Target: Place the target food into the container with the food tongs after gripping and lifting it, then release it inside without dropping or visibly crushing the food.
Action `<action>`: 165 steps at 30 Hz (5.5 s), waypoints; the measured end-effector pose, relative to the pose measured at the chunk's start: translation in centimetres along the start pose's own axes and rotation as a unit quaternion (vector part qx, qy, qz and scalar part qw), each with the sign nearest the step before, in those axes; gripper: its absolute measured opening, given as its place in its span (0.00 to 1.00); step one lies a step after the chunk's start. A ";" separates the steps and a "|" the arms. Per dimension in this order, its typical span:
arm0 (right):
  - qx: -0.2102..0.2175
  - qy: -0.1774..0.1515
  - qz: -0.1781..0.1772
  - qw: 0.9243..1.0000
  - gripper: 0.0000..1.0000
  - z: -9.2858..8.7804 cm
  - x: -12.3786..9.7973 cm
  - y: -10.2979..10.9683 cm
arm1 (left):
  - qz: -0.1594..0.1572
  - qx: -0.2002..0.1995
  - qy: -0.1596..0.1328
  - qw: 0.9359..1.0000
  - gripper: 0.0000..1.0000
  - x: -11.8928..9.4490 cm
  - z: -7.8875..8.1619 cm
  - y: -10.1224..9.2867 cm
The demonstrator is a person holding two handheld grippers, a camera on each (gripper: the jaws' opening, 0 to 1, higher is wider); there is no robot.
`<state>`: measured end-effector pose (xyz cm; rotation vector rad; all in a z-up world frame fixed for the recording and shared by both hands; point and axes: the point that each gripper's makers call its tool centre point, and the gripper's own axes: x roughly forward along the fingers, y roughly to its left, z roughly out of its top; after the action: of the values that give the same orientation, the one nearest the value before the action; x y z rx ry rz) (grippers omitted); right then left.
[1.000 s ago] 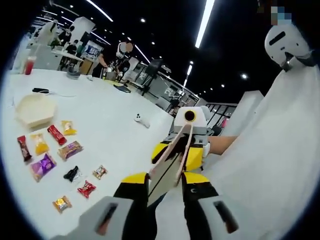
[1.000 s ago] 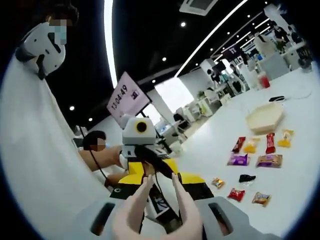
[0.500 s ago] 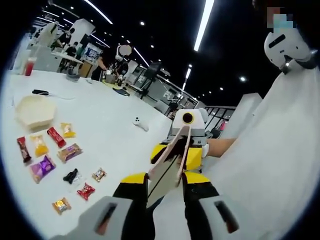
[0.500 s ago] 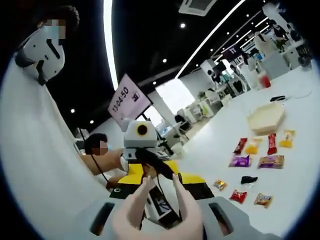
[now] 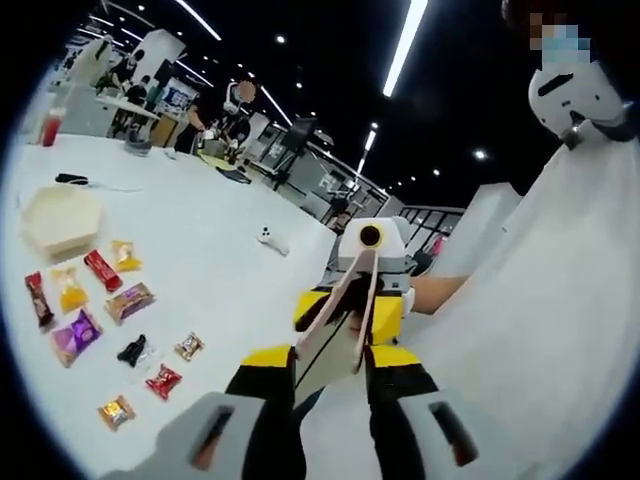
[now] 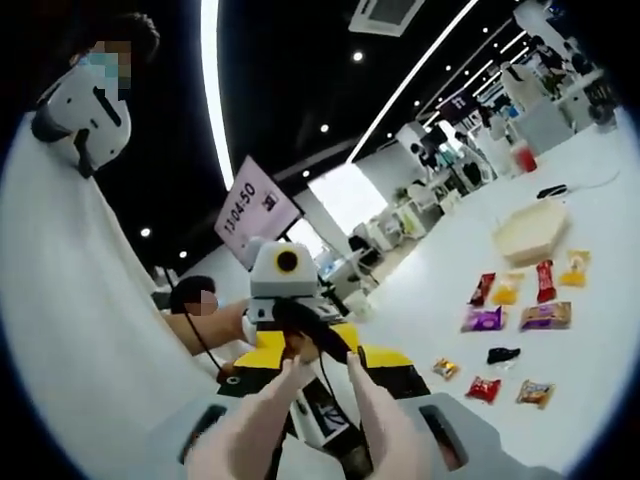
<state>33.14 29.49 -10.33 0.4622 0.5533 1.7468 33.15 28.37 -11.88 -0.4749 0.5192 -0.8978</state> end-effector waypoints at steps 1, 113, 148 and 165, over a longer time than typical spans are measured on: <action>0.000 0.001 0.000 1.000 0.27 0.0 0.1 0.0 | -0.002 -0.001 0.003 1.000 0.26 0.1 -0.1 0.0; -0.212 0.183 -0.130 0.951 0.27 -1.9 -3.1 -14.0 | 0.275 -0.039 -0.154 0.948 0.99 -2.9 0.4 5.8; -0.250 0.261 -0.122 0.924 0.26 -4.8 -2.1 -17.6 | 0.307 -0.050 -0.176 0.934 0.99 -4.4 1.5 8.2; -0.255 0.276 -0.121 0.919 0.26 -6.3 -1.4 -18.7 | 0.312 -0.029 -0.214 0.925 0.99 -5.2 3.0 7.7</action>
<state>44.50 31.16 -26.48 -0.4672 0.4889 1.6894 36.95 37.32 -12.91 -0.4999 0.2637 -0.1522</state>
